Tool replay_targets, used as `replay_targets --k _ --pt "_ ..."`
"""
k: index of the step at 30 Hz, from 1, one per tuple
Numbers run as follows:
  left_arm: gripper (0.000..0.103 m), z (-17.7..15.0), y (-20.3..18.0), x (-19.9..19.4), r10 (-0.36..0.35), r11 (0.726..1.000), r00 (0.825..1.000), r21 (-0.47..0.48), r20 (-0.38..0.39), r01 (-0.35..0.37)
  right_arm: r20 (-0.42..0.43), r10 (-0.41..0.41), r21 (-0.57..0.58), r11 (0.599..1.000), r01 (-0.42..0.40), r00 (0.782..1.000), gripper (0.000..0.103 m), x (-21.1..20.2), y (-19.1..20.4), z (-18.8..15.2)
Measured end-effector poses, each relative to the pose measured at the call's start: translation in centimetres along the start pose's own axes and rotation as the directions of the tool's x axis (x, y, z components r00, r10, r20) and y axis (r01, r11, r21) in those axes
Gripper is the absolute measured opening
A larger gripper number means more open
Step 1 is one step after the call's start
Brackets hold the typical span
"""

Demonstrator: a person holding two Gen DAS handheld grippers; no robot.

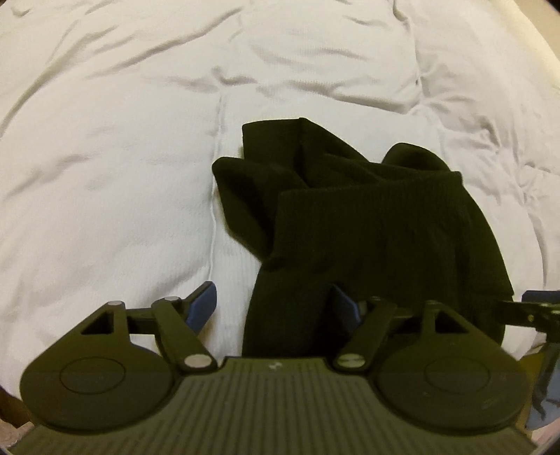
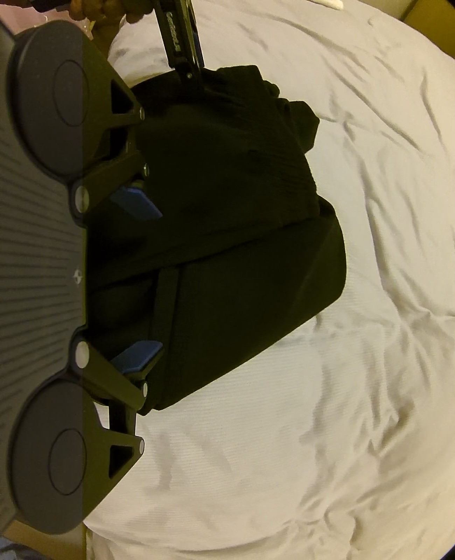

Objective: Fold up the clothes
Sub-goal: 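Open both grippers and release the black garment onto the duvet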

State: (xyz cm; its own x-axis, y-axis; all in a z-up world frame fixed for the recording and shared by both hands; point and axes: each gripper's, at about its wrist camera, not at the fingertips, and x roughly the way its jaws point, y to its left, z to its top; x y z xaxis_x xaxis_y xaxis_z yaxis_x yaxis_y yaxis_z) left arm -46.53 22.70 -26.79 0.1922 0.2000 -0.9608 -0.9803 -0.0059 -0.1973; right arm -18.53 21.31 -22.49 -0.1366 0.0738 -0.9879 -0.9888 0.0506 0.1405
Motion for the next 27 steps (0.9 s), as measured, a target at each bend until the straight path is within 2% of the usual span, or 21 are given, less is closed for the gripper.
replay_targets --k 7,10,17,23,27 --pt "0.068 0.4 0.1 1.4 -0.034 0.999 0.999 0.012 -0.013 0.034 0.004 0.037 -0.01 0.999 -0.037 0.999 0.081 1.1 0.5 1.2" --pt "0.068 0.2 0.5 1.1 -0.035 0.999 0.999 0.002 -0.02 0.035 -0.011 0.051 0.002 0.999 -0.051 0.999 0.084 2.1 0.5 1.3" --pt "0.068 -1.7 0.0 -0.7 0.025 1.0 0.999 0.007 -0.028 -0.025 -0.044 0.033 -0.004 0.999 -0.034 0.998 0.087 2.3 0.0 -0.3" --pt "0.068 -4.1 -2.0 -3.4 0.074 0.997 0.997 0.017 0.011 -0.074 -0.021 0.044 -0.021 0.999 -0.045 0.999 0.089 1.3 -1.1 -2.2" --pt "0.068 -6.7 -4.4 -5.6 0.116 0.993 0.992 0.026 0.052 -0.118 -0.007 0.062 -0.042 0.997 -0.063 0.998 0.089 0.3 -2.3 -4.7"
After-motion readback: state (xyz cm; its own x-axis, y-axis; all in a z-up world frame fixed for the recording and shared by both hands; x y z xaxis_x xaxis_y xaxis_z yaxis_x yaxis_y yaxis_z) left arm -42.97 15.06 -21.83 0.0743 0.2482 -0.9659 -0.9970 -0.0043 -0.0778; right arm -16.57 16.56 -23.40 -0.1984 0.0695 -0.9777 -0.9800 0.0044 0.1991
